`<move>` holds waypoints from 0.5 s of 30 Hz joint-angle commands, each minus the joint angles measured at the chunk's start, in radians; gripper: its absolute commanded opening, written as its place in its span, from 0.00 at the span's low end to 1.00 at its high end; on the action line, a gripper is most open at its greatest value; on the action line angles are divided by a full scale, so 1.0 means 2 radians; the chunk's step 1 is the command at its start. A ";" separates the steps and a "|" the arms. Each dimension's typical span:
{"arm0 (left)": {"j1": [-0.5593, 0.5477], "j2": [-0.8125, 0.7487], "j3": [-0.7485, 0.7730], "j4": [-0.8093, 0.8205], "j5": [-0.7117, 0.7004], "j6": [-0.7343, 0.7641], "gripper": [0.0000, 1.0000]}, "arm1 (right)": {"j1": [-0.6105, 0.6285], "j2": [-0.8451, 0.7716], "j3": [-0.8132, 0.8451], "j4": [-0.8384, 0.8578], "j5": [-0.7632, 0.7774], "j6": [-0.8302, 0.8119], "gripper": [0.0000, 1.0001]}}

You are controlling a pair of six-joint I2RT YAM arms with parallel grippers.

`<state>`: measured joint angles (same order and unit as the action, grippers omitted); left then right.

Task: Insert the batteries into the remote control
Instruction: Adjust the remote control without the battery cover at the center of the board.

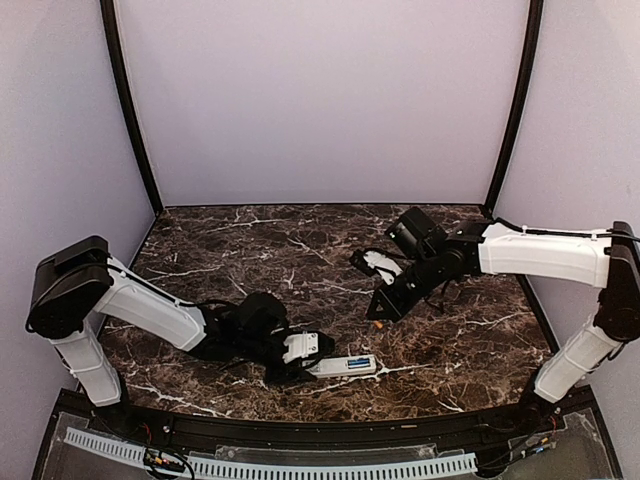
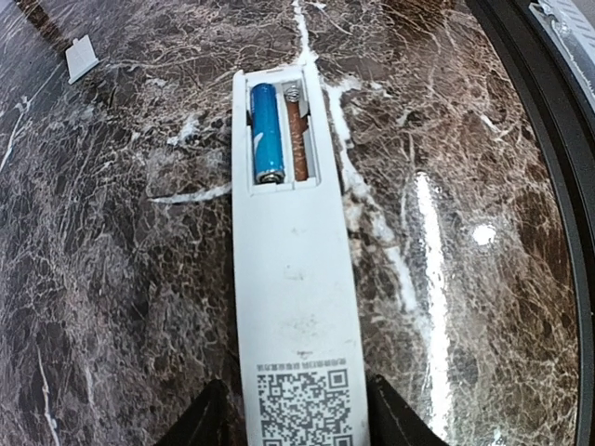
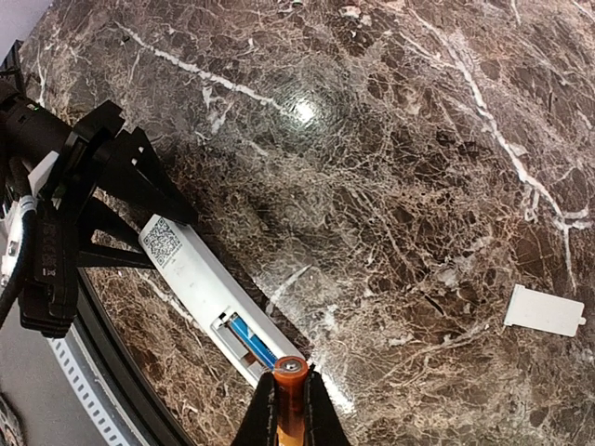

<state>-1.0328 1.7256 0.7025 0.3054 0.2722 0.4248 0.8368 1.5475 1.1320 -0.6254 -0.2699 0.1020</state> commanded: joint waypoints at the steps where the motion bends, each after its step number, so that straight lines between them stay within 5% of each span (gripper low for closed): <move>1: -0.001 0.009 0.020 -0.034 -0.032 0.050 0.45 | -0.005 -0.018 -0.015 0.013 -0.002 -0.005 0.00; 15: 0.018 0.029 0.042 -0.031 -0.088 0.111 0.52 | -0.003 -0.017 -0.060 0.097 -0.058 -0.004 0.00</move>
<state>-1.0107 1.7672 0.7830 0.2821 0.1429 0.5964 0.8330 1.5246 1.0435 -0.5274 -0.3378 0.1017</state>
